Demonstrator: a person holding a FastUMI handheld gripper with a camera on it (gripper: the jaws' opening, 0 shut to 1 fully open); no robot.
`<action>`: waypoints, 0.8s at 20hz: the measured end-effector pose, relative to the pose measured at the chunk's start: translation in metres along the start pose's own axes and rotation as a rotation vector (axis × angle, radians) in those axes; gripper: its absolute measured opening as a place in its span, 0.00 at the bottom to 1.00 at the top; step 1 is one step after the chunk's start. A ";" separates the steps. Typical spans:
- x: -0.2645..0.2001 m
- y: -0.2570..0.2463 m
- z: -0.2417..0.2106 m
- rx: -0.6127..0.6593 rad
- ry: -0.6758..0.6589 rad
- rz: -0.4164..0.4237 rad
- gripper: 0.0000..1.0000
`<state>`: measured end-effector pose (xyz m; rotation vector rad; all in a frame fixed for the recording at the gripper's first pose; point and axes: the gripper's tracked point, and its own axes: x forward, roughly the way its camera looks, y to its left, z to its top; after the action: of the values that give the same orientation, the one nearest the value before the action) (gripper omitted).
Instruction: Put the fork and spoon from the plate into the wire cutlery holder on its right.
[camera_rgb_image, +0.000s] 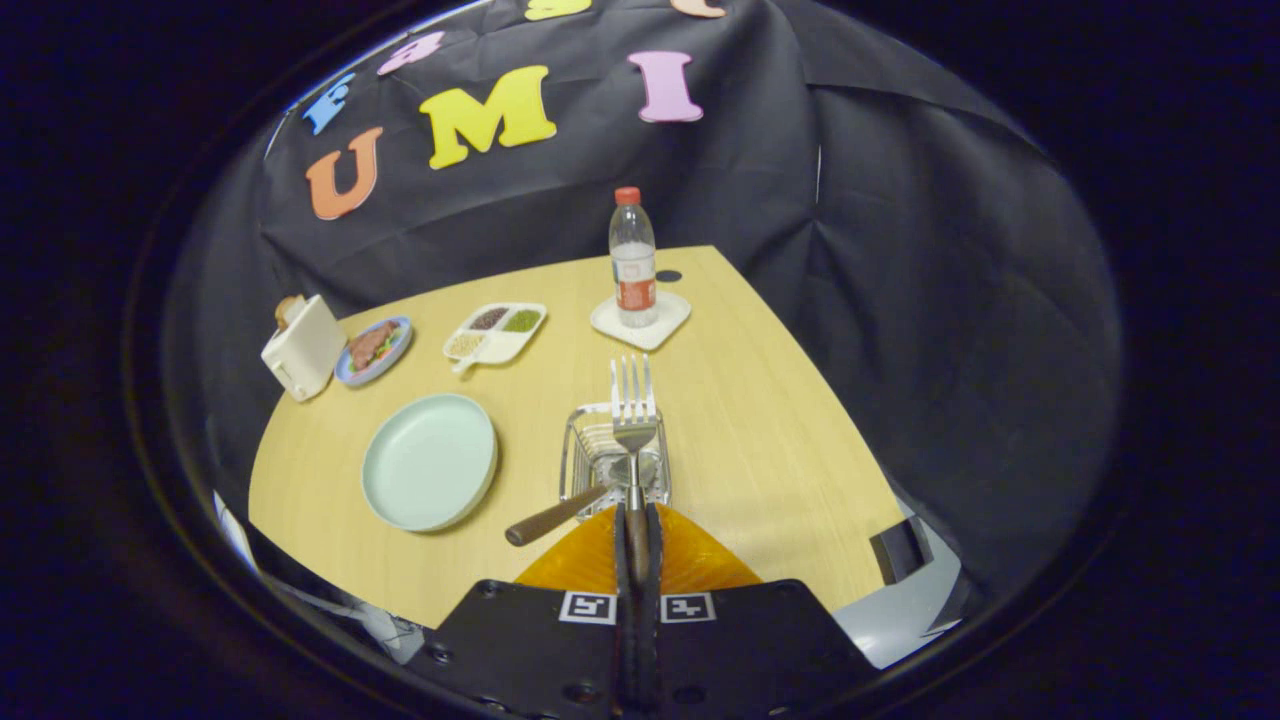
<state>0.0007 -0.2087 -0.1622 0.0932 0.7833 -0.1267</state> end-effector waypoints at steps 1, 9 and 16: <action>0.001 0.001 -0.005 -0.009 0.028 0.005 0.02; 0.003 0.000 -0.007 0.017 0.094 0.005 0.01; 0.002 0.006 0.007 0.008 0.055 0.025 0.05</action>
<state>0.0083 -0.2039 -0.1586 0.1146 0.8360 -0.1037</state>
